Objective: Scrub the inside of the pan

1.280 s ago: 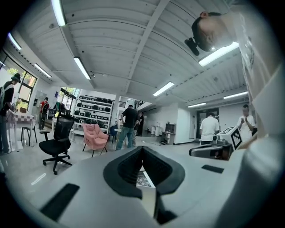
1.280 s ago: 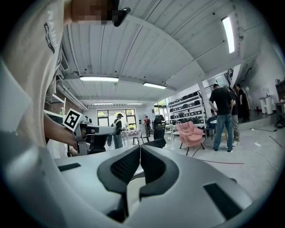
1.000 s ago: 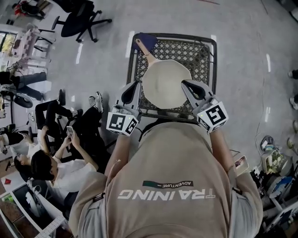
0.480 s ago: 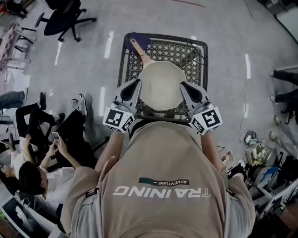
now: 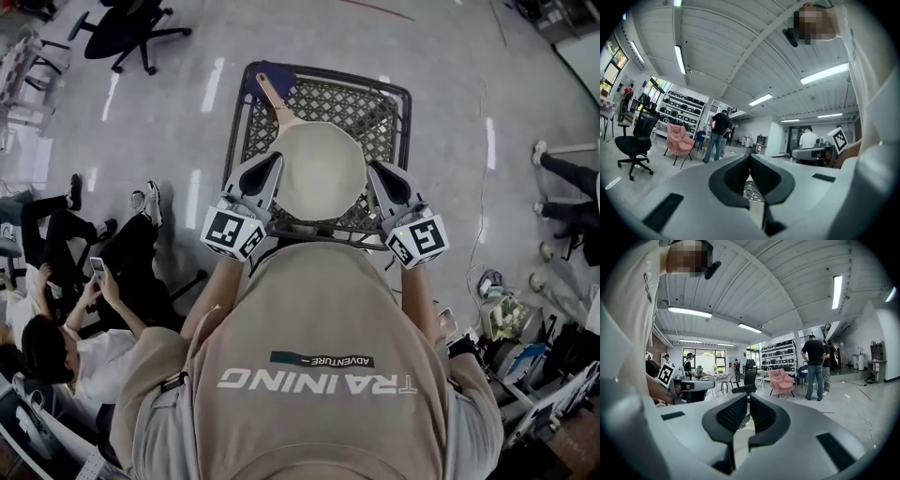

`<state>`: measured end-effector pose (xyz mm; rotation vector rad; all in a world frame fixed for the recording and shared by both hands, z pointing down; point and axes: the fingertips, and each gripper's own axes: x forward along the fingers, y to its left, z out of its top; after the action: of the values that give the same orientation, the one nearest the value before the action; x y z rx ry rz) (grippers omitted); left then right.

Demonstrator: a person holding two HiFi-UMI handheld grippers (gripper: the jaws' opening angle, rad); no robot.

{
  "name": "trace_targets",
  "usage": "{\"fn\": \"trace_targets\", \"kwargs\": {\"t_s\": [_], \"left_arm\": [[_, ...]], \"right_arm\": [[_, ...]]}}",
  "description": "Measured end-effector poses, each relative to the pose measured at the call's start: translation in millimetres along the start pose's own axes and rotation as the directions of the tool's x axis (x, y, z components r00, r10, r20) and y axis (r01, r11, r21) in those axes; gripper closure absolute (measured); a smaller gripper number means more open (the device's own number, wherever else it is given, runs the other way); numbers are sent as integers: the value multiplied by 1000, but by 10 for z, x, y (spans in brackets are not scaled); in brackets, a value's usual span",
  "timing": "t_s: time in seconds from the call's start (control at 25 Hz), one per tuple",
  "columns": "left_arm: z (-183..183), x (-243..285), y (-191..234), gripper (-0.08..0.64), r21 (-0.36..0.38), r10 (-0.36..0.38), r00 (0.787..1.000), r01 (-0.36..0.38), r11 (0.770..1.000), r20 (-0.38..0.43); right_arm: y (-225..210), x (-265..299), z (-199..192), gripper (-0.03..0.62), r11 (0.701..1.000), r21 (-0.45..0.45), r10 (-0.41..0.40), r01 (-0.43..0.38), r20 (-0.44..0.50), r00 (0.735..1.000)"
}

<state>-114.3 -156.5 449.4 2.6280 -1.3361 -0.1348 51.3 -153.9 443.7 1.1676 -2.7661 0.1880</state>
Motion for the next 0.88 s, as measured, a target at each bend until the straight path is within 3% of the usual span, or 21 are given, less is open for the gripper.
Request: {"fn": "trace_targets", "kwargs": {"t_s": [0.16,0.36,0.64,0.88], "left_arm": [[56,79,-80,543,43,1,1000,-1,999,-5],[-34,57,-30,542,65,69,998,-67,996,-15],[181,116,110,543,136,123,992,-122,983,1],[270,249,149,542,85,142,989,-145,986,34]], "right_arm": [[-180,-21,13,574,1000,21,2,-3,23,1000],[-296,-16,-110,574,999,6,34,-34,11,999],[-311,33,79,574,994,-43,103,-101,44,994],[-358,173,122,574,986,-78,152,-148,54,987]]}}
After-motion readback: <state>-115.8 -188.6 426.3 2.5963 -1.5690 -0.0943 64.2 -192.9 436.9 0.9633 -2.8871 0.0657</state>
